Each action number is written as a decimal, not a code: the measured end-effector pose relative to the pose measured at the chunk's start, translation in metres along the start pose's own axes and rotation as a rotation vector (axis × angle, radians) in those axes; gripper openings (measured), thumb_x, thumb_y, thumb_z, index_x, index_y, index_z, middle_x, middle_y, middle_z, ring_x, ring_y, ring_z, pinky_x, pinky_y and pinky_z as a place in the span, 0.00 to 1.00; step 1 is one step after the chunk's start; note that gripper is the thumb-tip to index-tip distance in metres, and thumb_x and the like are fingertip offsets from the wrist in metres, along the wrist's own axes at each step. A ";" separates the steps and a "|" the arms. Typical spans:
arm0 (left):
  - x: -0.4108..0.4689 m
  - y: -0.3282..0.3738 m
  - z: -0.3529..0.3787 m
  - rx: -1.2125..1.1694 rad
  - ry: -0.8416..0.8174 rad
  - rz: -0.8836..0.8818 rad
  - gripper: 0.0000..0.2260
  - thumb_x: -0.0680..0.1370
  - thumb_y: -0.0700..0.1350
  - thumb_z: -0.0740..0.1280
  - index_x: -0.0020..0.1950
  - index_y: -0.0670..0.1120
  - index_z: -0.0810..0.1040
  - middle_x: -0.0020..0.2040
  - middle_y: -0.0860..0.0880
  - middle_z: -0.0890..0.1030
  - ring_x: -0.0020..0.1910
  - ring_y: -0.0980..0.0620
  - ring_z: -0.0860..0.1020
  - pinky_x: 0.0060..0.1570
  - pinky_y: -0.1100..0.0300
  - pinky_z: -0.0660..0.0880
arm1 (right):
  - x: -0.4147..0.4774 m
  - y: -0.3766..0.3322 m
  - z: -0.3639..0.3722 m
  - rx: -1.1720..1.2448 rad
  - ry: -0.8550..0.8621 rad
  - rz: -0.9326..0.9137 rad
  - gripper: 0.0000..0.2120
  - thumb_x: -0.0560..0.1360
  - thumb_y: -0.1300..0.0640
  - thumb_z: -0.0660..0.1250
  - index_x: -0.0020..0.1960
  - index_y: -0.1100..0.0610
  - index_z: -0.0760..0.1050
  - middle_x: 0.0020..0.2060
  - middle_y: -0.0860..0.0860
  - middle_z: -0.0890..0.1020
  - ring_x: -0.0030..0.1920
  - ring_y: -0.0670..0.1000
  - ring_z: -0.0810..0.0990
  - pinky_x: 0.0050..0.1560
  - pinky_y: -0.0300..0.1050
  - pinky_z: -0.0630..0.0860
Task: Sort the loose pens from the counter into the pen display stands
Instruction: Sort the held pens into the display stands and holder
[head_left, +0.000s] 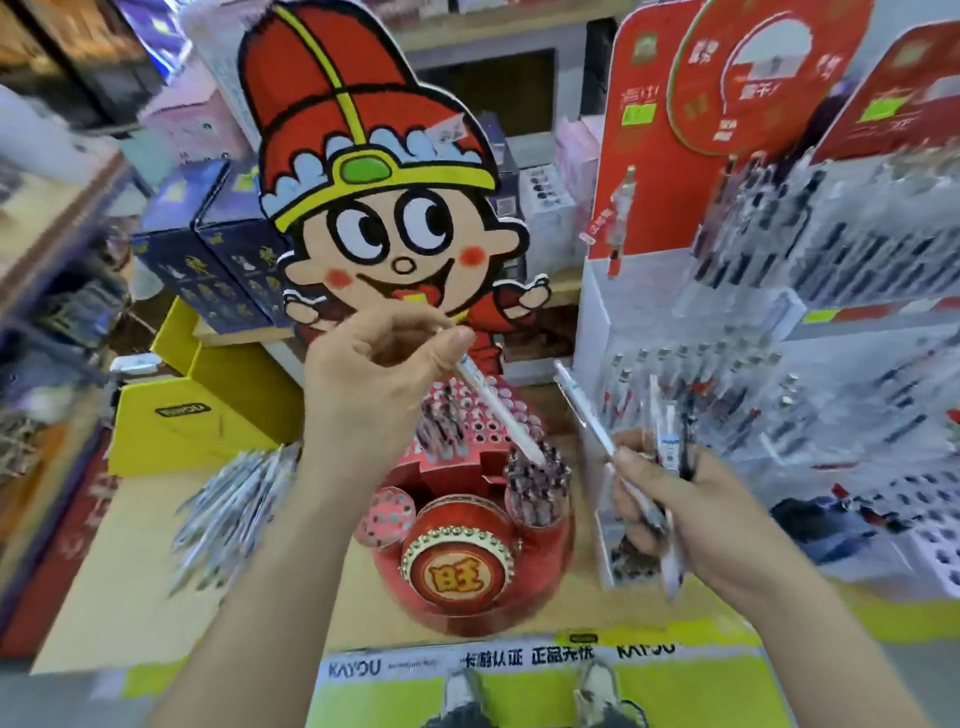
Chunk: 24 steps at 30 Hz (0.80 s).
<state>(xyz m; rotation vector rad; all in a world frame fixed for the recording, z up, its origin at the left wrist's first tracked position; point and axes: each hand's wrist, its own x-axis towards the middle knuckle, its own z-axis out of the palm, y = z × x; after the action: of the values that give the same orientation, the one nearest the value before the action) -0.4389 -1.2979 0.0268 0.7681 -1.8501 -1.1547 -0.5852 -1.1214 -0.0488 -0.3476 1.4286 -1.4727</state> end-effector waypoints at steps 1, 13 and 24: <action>-0.003 0.000 0.005 -0.007 0.001 -0.019 0.03 0.70 0.48 0.73 0.40 0.52 0.81 0.33 0.53 0.81 0.33 0.54 0.79 0.35 0.64 0.75 | 0.001 0.000 -0.001 0.001 -0.017 0.002 0.07 0.75 0.56 0.65 0.49 0.60 0.73 0.26 0.54 0.71 0.23 0.52 0.65 0.23 0.40 0.64; -0.021 -0.007 0.068 -0.268 -0.195 -0.178 0.02 0.75 0.41 0.68 0.44 0.43 0.77 0.30 0.49 0.79 0.27 0.51 0.78 0.28 0.61 0.75 | -0.038 0.006 -0.026 0.076 0.054 -0.012 0.05 0.76 0.60 0.64 0.48 0.61 0.69 0.33 0.53 0.82 0.23 0.49 0.65 0.21 0.36 0.58; -0.043 0.002 0.115 -0.413 -0.344 -0.291 0.08 0.71 0.43 0.70 0.47 0.41 0.81 0.35 0.47 0.82 0.33 0.51 0.81 0.34 0.62 0.77 | -0.054 0.012 -0.065 -0.083 0.106 -0.141 0.06 0.77 0.60 0.66 0.53 0.61 0.74 0.37 0.58 0.82 0.21 0.50 0.63 0.24 0.38 0.59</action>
<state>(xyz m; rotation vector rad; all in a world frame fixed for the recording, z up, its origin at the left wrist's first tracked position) -0.5175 -1.2134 -0.0146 0.6393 -1.7104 -1.8833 -0.6061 -1.0382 -0.0535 -0.4352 1.5798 -1.5676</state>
